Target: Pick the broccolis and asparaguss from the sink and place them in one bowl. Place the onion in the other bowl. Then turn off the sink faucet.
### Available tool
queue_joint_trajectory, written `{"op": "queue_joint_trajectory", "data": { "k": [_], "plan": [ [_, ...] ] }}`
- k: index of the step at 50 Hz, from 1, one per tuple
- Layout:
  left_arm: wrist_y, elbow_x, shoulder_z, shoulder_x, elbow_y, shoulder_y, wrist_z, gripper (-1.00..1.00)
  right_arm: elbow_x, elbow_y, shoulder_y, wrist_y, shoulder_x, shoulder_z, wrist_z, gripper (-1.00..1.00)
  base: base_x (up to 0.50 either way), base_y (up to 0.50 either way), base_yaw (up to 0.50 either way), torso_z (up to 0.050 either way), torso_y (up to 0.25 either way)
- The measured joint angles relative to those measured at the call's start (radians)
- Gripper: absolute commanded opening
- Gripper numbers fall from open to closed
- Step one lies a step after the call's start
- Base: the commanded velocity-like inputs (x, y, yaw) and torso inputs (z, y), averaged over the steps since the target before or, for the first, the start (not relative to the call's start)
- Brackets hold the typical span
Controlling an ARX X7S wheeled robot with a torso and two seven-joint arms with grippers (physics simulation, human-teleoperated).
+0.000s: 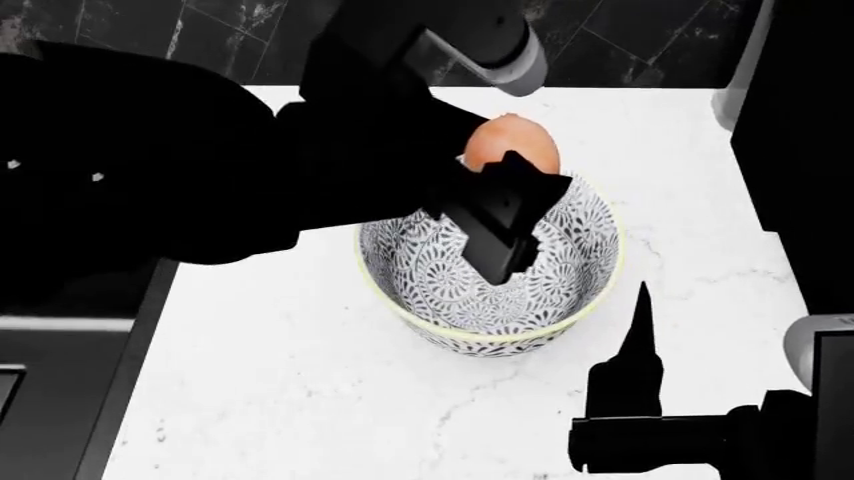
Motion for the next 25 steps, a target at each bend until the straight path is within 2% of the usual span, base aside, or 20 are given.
{"op": "queue_joint_trajectory", "data": {
  "k": [25],
  "plan": [
    [0.020, 0.067, 0.080, 0.046, -0.135, 0.035, 0.052, -1.00, -0.020, 0.015, -0.003, -0.003, -0.020, -0.016, -0.016, 1.00, 0.00, 0.00, 0.00, 0.000, 0.000]
  ]
}}
